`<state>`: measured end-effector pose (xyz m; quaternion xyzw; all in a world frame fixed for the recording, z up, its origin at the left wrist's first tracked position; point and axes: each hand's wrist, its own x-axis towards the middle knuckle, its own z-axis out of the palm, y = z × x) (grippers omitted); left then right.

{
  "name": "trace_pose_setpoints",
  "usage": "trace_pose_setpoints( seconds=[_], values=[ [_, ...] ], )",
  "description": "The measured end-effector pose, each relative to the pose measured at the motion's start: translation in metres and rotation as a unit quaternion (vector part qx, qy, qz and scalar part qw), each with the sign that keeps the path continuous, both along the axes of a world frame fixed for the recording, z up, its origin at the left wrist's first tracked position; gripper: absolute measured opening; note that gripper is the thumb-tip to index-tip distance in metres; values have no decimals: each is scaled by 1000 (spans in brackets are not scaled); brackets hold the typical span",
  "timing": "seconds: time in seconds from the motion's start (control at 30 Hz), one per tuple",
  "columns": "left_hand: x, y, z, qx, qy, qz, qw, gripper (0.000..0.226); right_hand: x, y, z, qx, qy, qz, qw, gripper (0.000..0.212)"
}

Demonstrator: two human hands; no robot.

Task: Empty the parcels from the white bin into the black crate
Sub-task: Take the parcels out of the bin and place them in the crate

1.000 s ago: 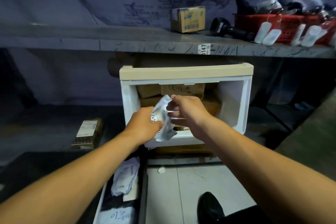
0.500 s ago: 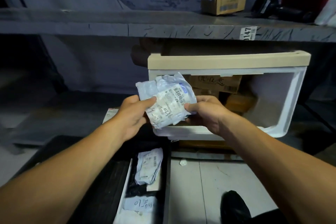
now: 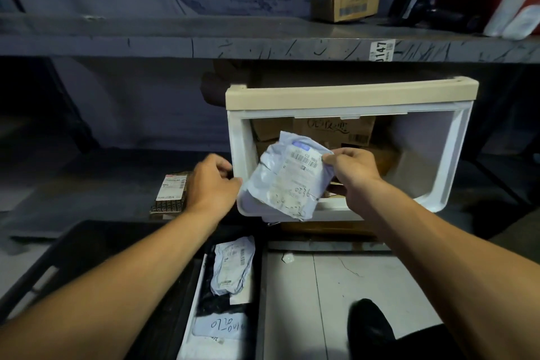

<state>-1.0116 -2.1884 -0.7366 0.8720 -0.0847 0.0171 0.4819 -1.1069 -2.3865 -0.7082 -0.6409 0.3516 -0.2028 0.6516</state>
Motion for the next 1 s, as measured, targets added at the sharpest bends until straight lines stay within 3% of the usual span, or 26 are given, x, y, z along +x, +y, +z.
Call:
trace_pose_setpoints(
  seconds=[0.07,0.13,0.23,0.43,0.57,0.67,0.73,0.83,0.93,1.0],
  values=[
    [-11,-6,8,4,-101,-47,994,26,-1,0,-1,2,4,-25,1000,10],
    [-28,-17,11,-22,-50,-178,983,27,1,8,-1,13,3,-21,1000,10],
    [-48,-34,1,-19,73,-298,952,59,5,32,3,73,-23,23,997,7],
    [-42,-33,3,-146,114,-173,967,51,6,39,9,101,-70,69,990,22],
    [-35,-19,15,-299,227,-169,911,36,1,25,3,38,-6,80,996,38],
    [-35,-11,20,-359,265,-211,870,27,-5,19,4,85,22,123,989,37],
    [-34,-9,20,-349,257,-190,881,27,-6,16,7,77,20,122,989,25],
    [-30,-8,15,-277,208,-118,931,27,-5,12,8,52,21,86,995,22],
    [-19,-1,13,-273,191,-48,941,17,-11,3,6,60,11,60,996,11],
    [-14,3,12,-263,179,-34,947,22,-15,0,5,73,-9,71,995,8]
  ],
)
